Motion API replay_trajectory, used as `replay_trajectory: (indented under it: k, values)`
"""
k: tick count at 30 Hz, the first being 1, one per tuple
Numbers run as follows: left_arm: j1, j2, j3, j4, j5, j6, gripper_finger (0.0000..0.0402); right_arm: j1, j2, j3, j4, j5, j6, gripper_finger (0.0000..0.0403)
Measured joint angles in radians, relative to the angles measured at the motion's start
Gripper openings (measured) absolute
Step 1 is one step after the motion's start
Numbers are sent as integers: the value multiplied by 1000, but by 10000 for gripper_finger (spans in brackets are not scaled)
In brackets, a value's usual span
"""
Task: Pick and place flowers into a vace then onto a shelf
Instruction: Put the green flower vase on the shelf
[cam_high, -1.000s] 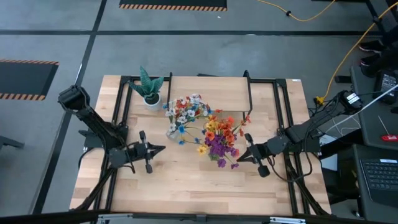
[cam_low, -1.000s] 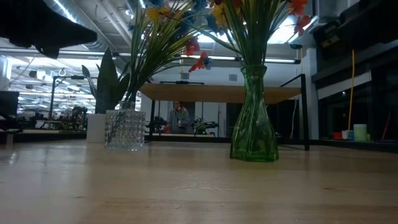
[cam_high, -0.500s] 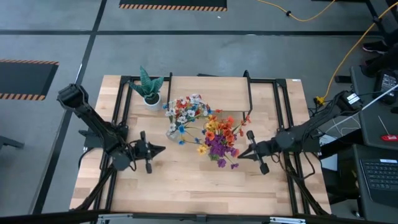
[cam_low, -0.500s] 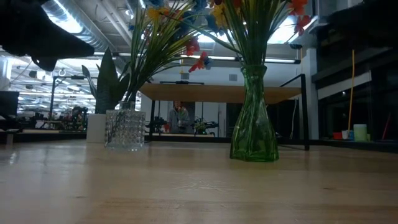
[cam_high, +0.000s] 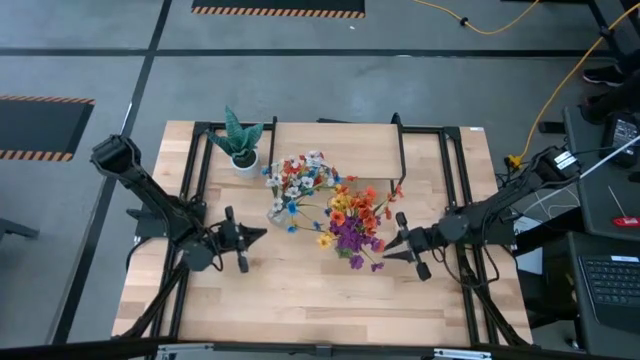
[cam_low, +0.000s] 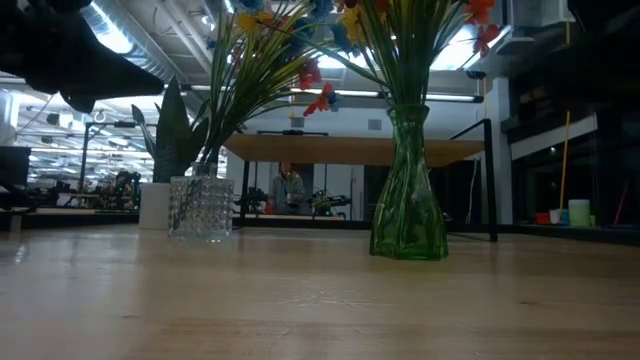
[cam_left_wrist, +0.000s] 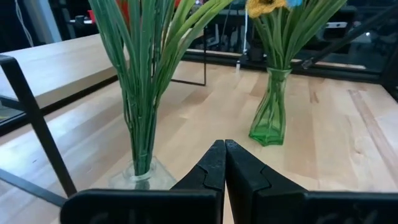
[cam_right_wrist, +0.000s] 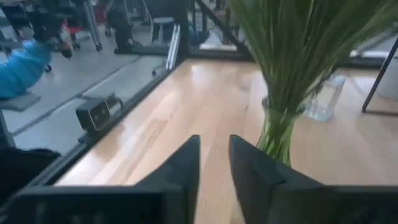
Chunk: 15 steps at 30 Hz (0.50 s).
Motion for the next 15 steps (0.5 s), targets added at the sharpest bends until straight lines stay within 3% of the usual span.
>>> replay_trajectory:
  k: [4,9,15]
  values:
    - [12,0,0,-33,10,-34,2,0,64,13,0,14,22,137]
    - [25,0,0,-73,45,-81,1,0,142,38,10,131,23,208]
    - [33,0,0,-82,51,-81,2,-5,223,88,30,180,2,259]
